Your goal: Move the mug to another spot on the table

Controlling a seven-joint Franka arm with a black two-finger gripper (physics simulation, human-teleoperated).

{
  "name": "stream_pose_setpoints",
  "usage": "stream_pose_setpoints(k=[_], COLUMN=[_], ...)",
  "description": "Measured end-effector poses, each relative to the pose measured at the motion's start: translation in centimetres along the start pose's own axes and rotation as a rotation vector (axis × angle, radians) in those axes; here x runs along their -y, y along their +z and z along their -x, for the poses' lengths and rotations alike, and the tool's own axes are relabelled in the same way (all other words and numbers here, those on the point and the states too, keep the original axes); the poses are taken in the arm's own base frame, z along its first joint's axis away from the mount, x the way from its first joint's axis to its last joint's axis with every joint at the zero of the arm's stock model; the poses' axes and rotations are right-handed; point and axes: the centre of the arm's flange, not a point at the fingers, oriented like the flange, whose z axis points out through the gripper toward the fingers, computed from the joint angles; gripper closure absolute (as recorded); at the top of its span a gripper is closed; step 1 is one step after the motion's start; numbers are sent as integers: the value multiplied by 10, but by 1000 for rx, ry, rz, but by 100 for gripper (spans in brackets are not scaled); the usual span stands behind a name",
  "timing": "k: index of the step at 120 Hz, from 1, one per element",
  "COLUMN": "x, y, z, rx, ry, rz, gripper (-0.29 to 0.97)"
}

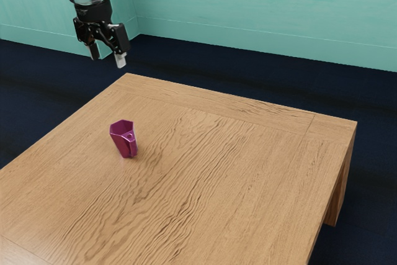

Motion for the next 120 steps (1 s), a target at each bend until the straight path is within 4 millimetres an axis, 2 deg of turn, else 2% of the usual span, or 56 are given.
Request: stream_pose_setpoints(k=[40,49,66,76,84,92,98,120], x=[6,7,13,15,11,6,3,6], y=[0,-8,0,17,46,89,108,126], z=[1,13,25,27,25,26,25,17], rx=[3,12,65,103,140,192,194,134], ry=[5,-47,-204,-304,-369,-424,-464,-598], rz=[14,14,16,17,23,23,22,14], gripper=[0,0,0,0,0,0,0,0])
